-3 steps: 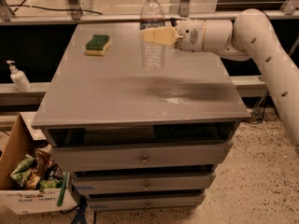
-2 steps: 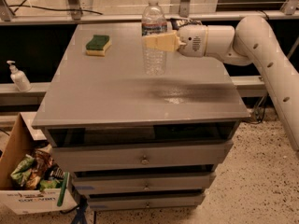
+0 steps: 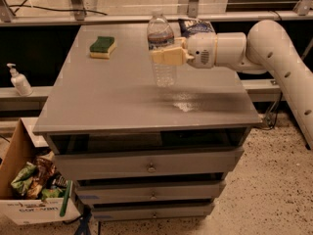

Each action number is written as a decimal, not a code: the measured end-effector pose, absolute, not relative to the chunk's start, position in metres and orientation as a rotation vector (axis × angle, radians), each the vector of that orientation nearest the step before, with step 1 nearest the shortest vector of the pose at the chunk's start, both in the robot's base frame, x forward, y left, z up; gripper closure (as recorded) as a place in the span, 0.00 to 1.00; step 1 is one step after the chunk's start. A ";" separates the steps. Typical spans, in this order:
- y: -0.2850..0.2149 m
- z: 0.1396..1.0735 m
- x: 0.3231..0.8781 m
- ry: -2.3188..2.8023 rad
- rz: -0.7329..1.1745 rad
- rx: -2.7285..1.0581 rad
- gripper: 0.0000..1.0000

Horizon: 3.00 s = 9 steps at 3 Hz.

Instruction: Place water bottle upright

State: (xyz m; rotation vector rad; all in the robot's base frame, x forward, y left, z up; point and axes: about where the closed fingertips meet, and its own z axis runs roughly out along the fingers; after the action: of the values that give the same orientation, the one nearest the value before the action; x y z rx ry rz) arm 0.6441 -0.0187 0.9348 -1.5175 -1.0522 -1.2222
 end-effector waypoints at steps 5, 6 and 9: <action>-0.015 0.895 0.648 -1.000 -1.351 -1.469 0.82; -0.015 0.895 0.648 -0.999 -1.352 -1.469 0.58; -0.033 0.897 0.632 -0.980 -1.368 -1.459 0.00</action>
Offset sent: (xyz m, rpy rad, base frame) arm 0.0040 0.0054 -0.0483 0.0590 -0.1118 -0.0691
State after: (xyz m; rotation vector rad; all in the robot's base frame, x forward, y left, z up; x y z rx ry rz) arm 0.6317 -0.0327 0.8967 -1.4586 -0.9798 -1.3676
